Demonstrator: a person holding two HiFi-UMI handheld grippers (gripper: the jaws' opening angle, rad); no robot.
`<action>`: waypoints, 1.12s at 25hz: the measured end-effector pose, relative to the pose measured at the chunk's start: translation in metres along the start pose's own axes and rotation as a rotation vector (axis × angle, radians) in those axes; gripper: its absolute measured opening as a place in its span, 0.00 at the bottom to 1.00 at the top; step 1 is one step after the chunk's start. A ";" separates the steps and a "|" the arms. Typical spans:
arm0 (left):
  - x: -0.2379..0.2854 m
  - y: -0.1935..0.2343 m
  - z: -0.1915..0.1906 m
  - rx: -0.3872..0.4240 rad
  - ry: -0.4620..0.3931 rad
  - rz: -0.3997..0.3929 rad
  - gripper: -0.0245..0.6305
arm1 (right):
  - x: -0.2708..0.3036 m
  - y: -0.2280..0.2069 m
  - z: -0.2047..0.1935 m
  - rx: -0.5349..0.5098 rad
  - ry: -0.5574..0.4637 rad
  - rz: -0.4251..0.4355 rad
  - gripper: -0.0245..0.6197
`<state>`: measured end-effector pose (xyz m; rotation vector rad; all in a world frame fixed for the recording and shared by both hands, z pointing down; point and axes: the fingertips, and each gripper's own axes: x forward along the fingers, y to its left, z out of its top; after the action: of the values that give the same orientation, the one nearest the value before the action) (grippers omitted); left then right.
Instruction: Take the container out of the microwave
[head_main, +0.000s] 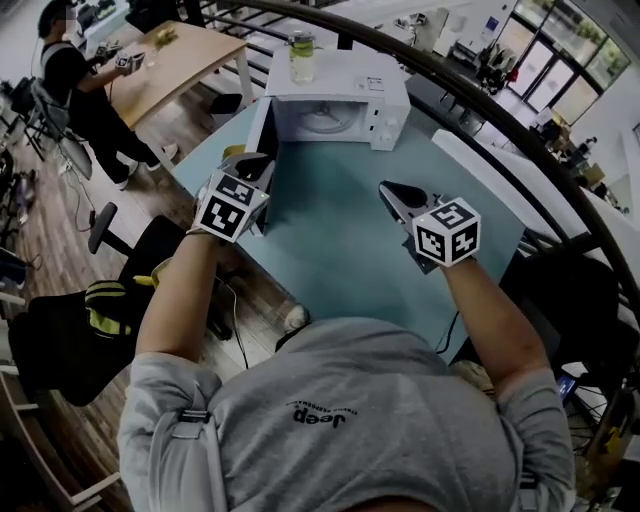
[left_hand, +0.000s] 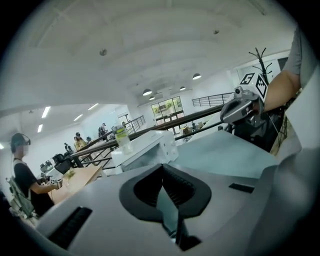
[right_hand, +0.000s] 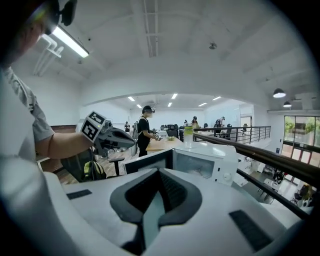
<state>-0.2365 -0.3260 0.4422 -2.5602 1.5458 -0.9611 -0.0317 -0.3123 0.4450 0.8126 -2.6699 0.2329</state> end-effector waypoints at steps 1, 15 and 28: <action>-0.004 -0.022 0.016 -0.007 -0.028 -0.022 0.07 | -0.019 0.002 -0.004 -0.022 0.000 -0.001 0.07; -0.043 -0.271 0.119 -0.040 -0.179 -0.326 0.07 | -0.206 0.028 -0.027 -0.129 -0.074 -0.034 0.07; -0.047 -0.365 0.093 -0.058 -0.172 -0.530 0.07 | -0.240 0.029 -0.064 -0.087 -0.059 -0.095 0.07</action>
<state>0.0873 -0.1282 0.4533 -3.0678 0.8778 -0.6894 0.1563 -0.1504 0.4155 0.9295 -2.6663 0.0698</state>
